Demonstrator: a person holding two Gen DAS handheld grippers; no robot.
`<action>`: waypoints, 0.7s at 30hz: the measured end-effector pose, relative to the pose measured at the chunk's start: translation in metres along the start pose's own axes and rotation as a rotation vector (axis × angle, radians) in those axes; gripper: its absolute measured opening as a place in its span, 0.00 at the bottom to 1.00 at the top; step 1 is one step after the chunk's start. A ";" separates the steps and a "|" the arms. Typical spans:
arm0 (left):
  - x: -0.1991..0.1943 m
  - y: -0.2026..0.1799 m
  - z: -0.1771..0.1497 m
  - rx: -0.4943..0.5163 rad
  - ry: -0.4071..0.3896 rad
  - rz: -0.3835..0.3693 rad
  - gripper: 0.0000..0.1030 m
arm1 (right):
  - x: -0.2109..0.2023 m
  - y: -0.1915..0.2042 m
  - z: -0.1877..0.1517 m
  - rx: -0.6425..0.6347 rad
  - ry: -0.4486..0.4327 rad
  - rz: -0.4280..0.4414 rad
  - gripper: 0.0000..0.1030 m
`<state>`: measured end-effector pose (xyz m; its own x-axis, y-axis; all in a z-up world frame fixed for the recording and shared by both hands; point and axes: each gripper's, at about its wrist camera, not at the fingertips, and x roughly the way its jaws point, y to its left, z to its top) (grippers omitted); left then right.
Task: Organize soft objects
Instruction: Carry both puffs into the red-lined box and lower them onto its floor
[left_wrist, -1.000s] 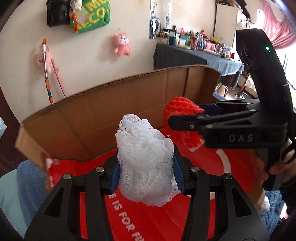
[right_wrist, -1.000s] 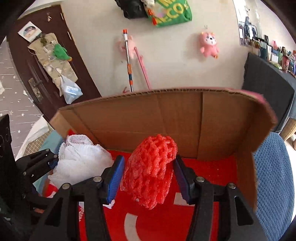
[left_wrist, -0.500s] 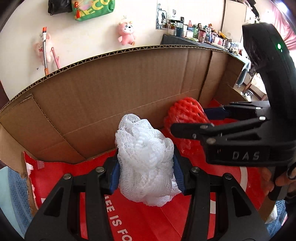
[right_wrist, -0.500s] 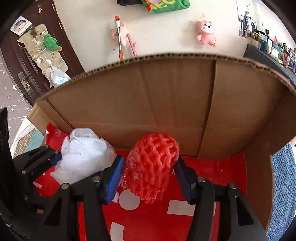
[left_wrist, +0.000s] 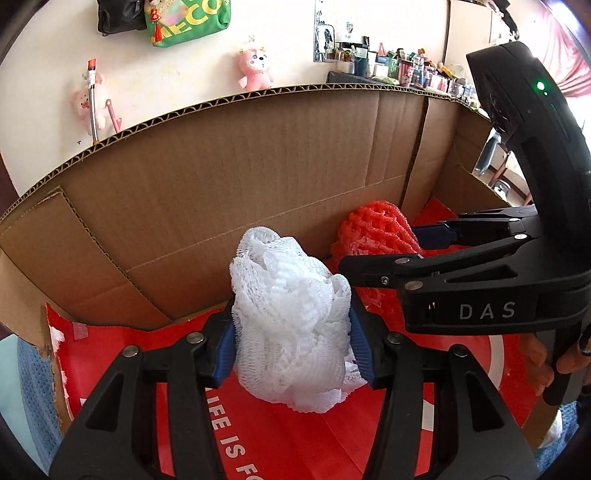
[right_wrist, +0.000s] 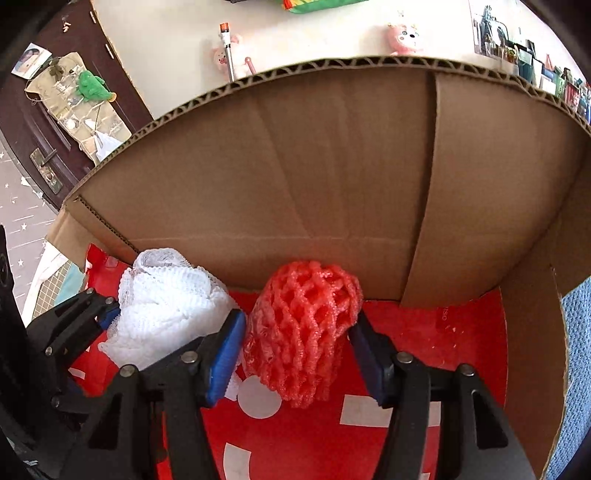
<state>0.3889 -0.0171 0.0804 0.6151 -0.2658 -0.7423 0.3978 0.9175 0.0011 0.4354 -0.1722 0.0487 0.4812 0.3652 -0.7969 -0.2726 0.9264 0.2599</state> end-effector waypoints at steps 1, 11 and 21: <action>-0.001 -0.001 -0.001 0.001 -0.003 -0.001 0.50 | 0.000 -0.001 0.000 -0.001 0.001 0.000 0.59; -0.001 -0.001 -0.001 -0.009 -0.019 0.017 0.62 | 0.003 -0.003 0.004 0.007 0.008 0.004 0.62; 0.001 0.002 0.000 -0.014 -0.016 0.028 0.70 | 0.005 -0.015 0.004 0.030 0.017 0.005 0.69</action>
<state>0.3904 -0.0156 0.0802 0.6365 -0.2443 -0.7316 0.3703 0.9288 0.0121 0.4450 -0.1839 0.0430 0.4659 0.3687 -0.8044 -0.2502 0.9269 0.2799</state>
